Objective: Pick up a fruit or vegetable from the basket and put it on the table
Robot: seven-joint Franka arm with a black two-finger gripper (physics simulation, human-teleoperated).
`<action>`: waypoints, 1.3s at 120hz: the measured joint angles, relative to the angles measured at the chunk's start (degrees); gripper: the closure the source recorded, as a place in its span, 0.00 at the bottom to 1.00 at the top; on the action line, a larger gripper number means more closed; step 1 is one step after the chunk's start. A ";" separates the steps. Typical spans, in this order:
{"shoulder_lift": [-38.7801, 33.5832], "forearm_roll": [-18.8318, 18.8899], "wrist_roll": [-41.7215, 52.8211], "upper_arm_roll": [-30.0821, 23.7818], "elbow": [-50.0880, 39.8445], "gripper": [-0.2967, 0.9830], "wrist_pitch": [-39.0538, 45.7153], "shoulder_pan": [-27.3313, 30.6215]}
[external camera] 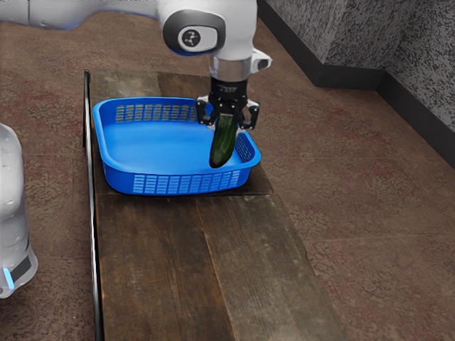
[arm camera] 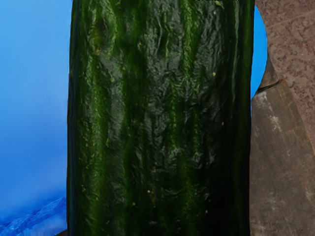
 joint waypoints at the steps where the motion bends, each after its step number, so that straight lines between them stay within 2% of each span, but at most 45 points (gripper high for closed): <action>1: -0.01 -0.13 -0.04 -0.19 -0.02 0.61 -0.06 0.00; 55: 2.48 -6.30 -1.95 -11.13 -4.18 0.61 1.37 -0.01; 79: 9.40 -7.73 -2.56 -12.98 -6.67 0.61 7.25 0.03; 100: 11.08 -9.01 -2.99 -14.18 -6.88 0.61 10.56 -0.05; 104: 11.13 -9.17 -3.07 -14.25 -6.89 0.58 10.93 -0.04; 115: 11.13 -9.42 -3.40 -14.39 -6.91 0.42 11.66 -0.02; 124: 11.09 -9.51 -3.69 -14.41 -6.89 0.34 12.05 -0.01; 142: 10.22 -9.34 -4.47 -15.46 -5.65 0.27 11.87 -0.03; 156: 10.39 -8.00 -3.92 -15.49 3.31 0.25 8.07 0.02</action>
